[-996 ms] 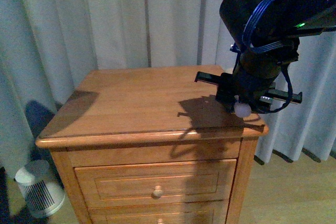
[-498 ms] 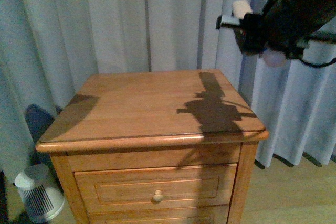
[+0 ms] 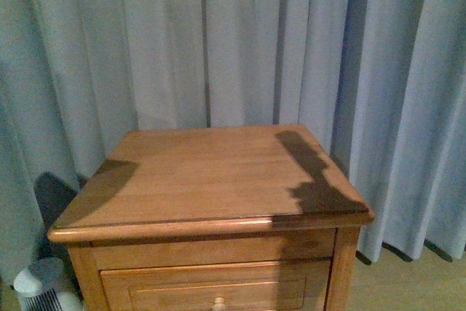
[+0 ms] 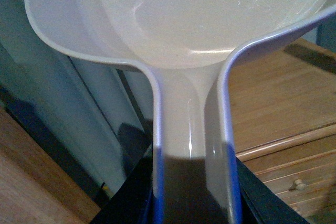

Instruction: Clean up trash

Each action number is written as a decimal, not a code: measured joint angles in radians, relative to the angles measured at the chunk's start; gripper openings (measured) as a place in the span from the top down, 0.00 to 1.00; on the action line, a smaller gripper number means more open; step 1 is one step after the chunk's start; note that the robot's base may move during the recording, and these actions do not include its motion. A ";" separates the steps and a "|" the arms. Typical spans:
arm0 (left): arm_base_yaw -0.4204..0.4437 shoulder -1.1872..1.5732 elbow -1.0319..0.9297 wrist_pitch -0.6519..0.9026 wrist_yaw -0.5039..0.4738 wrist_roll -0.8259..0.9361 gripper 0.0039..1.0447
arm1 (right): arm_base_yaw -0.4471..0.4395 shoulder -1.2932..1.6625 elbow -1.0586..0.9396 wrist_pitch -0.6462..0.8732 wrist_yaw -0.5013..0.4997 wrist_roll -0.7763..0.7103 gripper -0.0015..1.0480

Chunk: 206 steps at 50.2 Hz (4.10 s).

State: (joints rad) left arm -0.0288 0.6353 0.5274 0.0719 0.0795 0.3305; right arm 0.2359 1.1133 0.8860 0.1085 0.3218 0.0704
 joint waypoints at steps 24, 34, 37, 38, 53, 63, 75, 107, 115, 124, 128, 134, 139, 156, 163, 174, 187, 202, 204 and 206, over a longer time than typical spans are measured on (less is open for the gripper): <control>0.000 0.000 0.000 0.000 0.000 0.000 0.75 | 0.035 -0.507 -0.349 -0.133 0.028 -0.090 0.81; 0.000 0.000 0.000 0.000 0.000 0.000 0.75 | 0.058 -0.631 -0.429 -0.178 0.086 -0.087 0.81; 0.000 0.000 0.000 0.000 0.000 0.000 0.75 | 0.064 -0.652 -0.442 -0.180 0.094 -0.086 0.81; 0.000 0.000 0.000 0.000 0.000 0.000 0.75 | 0.066 -0.656 -0.443 -0.181 0.096 -0.086 0.81; 0.000 0.000 0.000 0.000 0.000 0.000 0.75 | 0.113 -0.684 -0.480 -0.178 0.145 -0.078 0.81; 0.000 0.000 0.000 0.000 0.000 0.000 0.75 | 0.118 -0.689 -0.488 -0.169 0.150 -0.068 0.81; 0.000 0.000 0.000 0.000 0.000 0.000 0.75 | 0.120 -0.689 -0.488 -0.177 0.150 -0.050 0.81; 0.000 0.000 0.000 0.000 0.000 0.000 0.75 | 0.120 -0.689 -0.488 -0.178 0.150 -0.037 0.81; 0.000 0.000 0.000 0.000 0.000 -0.001 0.75 | 0.120 -0.689 -0.488 -0.178 0.150 -0.037 0.81; 0.000 0.000 0.000 0.000 0.000 0.000 0.75 | 0.120 -0.689 -0.488 -0.178 0.150 -0.037 0.81; 0.000 0.001 0.000 0.000 0.002 -0.001 0.75 | 0.120 -0.689 -0.488 -0.178 0.151 -0.037 0.81; 0.000 0.006 0.000 0.000 0.017 0.000 0.75 | 0.120 -0.690 -0.488 -0.178 0.158 -0.034 0.81; 0.000 0.006 -0.001 0.000 0.008 0.000 0.75 | 0.120 -0.689 -0.488 -0.178 0.155 -0.034 0.81; 0.005 0.005 -0.001 0.000 0.002 -0.003 0.75 | 0.122 -0.688 -0.489 -0.179 0.150 -0.034 0.81; 0.005 0.006 -0.001 -0.001 0.000 -0.003 0.75 | 0.122 -0.688 -0.489 -0.179 0.150 -0.034 0.81; 0.005 0.004 -0.001 -0.001 0.000 -0.003 0.75 | 0.123 -0.689 -0.489 -0.180 0.150 -0.034 0.81; 0.005 0.004 -0.001 -0.001 0.001 -0.003 0.75 | 0.123 -0.689 -0.489 -0.181 0.150 -0.034 0.81; 0.005 0.006 -0.002 -0.001 0.000 -0.003 0.75 | 0.123 -0.689 -0.490 -0.182 0.150 -0.034 0.81; 0.005 0.005 -0.002 -0.001 0.000 -0.003 0.75 | 0.123 -0.689 -0.490 -0.182 0.150 -0.034 0.81; 0.005 0.004 -0.002 -0.001 0.000 -0.003 0.75 | 0.123 -0.689 -0.490 -0.182 0.149 -0.034 0.81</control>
State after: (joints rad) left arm -0.0235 0.6392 0.5259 0.0708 0.0795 0.3275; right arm 0.3592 0.4244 0.3958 -0.0731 0.4709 0.0368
